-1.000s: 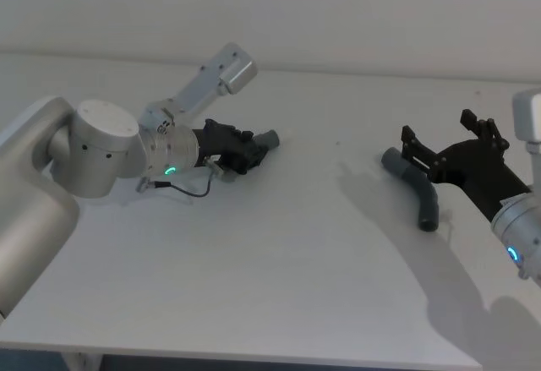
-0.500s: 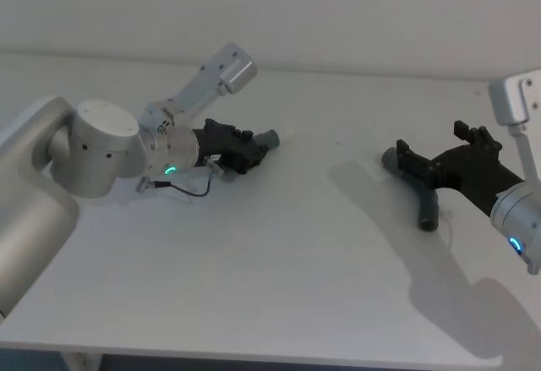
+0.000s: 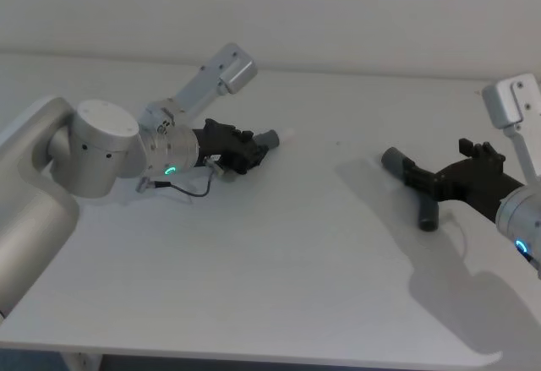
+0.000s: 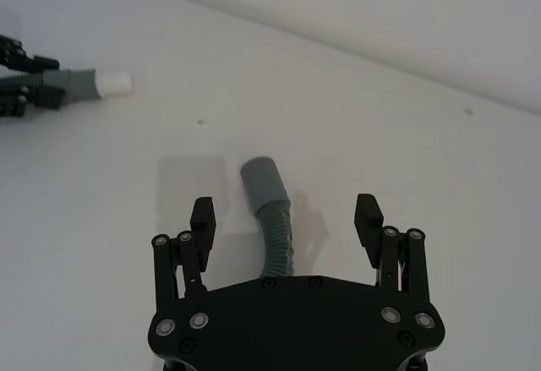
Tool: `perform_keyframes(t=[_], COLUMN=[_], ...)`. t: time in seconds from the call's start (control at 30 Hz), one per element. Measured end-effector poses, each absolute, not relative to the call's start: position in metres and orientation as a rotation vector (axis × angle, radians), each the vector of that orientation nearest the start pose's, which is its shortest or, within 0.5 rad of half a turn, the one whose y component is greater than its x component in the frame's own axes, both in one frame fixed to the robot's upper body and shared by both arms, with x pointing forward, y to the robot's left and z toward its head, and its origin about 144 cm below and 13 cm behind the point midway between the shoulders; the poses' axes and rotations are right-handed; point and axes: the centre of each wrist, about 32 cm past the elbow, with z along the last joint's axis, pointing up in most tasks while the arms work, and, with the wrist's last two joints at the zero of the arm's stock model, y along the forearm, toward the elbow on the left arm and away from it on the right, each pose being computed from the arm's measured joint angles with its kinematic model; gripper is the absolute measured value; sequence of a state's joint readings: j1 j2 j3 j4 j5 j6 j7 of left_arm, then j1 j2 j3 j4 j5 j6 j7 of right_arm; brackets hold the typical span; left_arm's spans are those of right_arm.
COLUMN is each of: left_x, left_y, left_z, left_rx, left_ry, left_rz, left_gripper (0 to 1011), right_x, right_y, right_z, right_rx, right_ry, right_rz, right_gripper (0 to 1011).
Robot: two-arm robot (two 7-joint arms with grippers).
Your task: Use both hands to pick up one end of the pipe from the table, align the ends, and insert them.
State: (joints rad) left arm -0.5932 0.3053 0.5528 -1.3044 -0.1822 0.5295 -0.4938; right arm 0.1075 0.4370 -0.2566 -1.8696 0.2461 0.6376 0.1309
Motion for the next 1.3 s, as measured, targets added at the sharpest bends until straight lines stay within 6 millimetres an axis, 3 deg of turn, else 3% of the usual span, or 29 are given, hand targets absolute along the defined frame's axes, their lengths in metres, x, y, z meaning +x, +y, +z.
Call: perform_keyframes(t=[1.3], left_x=[0.585], left_y=[0.186], left_z=[1.242], left_rx=[0.531], left_ry=[0.066], left_rz=[0.756], left_gripper=[355], right_x=[0.481], right_y=[-0.237], right_z=[1.234], right_rx=[-0.516], right_ry=[0.224], right_rz=[-1.144], right_gripper=[1000])
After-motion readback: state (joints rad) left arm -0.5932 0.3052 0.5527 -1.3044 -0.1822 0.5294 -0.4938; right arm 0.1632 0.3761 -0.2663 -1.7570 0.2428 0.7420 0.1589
